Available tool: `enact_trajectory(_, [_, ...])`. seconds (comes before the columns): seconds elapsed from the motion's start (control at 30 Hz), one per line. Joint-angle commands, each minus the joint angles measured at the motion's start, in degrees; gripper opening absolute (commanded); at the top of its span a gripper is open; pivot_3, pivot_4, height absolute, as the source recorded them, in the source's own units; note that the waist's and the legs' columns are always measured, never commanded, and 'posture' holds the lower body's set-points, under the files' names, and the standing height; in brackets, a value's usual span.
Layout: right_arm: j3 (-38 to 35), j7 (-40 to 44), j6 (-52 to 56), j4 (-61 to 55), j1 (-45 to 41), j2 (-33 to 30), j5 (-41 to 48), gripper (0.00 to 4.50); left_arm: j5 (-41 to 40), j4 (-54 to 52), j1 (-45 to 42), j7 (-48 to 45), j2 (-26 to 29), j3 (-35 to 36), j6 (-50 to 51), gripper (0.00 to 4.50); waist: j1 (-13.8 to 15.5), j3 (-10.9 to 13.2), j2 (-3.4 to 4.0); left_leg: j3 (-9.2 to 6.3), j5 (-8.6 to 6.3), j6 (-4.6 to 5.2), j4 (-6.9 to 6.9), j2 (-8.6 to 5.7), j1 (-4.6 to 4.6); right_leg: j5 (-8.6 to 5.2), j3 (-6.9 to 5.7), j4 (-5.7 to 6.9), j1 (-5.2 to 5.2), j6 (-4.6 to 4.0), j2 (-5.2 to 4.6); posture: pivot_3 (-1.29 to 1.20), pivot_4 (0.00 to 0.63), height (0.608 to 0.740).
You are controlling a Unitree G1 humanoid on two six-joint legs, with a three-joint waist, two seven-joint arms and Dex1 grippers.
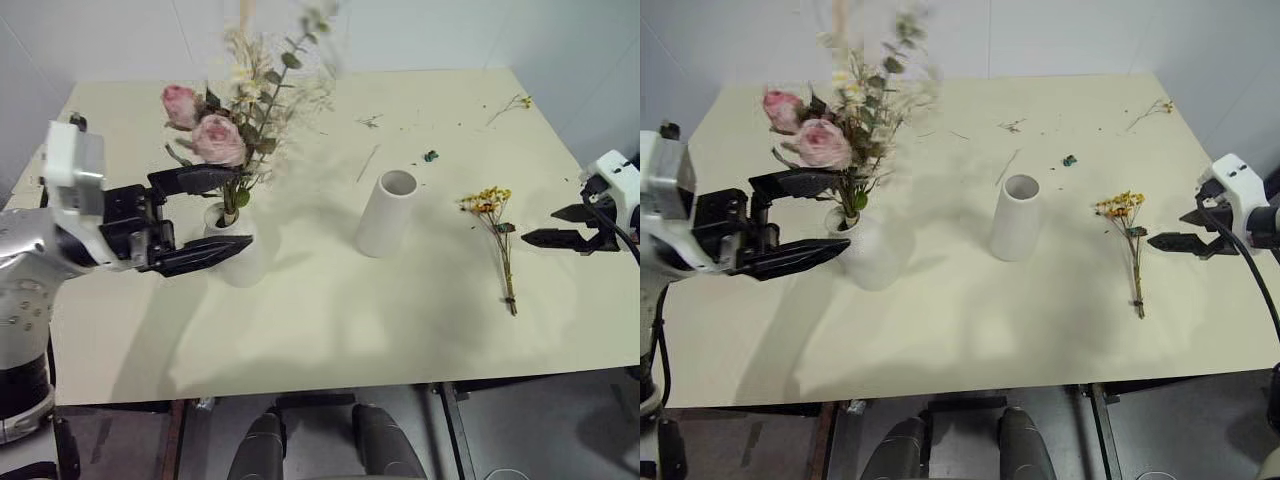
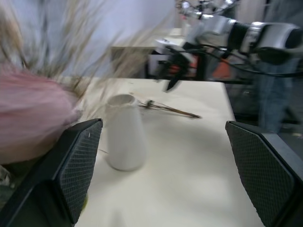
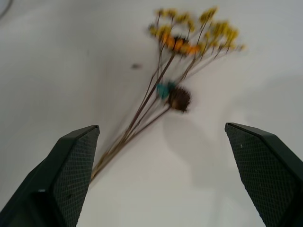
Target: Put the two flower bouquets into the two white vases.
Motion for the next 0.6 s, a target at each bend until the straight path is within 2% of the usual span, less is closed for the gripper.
enact_trajectory(0.03, [0.9, 2.6, 1.7, -2.9, -0.1, -3.8, -2.5, 4.5, 4.3, -1.2, 2.1, 0.1, 1.9, -0.8, -3.0, 4.45, 0.0, 0.0, 0.0, 0.01, 0.0, 0.0, 0.07, -0.01, 0.03, 0.01, 0.0, 0.01, 0.07, 0.02, 0.0, 0.0, 0.15, 0.74])
enact_trajectory(0.2, [1.3, 2.1, 4.5, -4.6, 0.1, -3.0, -4.0, 4.5, 3.5, -1.2, 2.8, 0.5, 1.8, -0.6, -2.8, 4.45, 0.1, 0.0, -0.01, 0.07, -0.05, 0.06, 0.23, -0.02, 0.07, 0.09, 0.09, -0.04, 0.18, 0.11, 0.0, 0.0, 0.15, 0.74])
enact_trajectory(0.6, [4.4, -1.5, 2.7, 4.9, -6.2, 5.3, -9.1, 4.5, -1.6, -6.5, 5.2, 6.0, 1.6, 3.4, 0.3, 4.45, 0.1, 0.0, -0.01, 0.1, -0.05, 0.07, 0.23, -0.02, 0.07, 0.15, 0.14, -0.09, 0.19, 0.15, 0.0, 0.0, 0.15, 0.74])
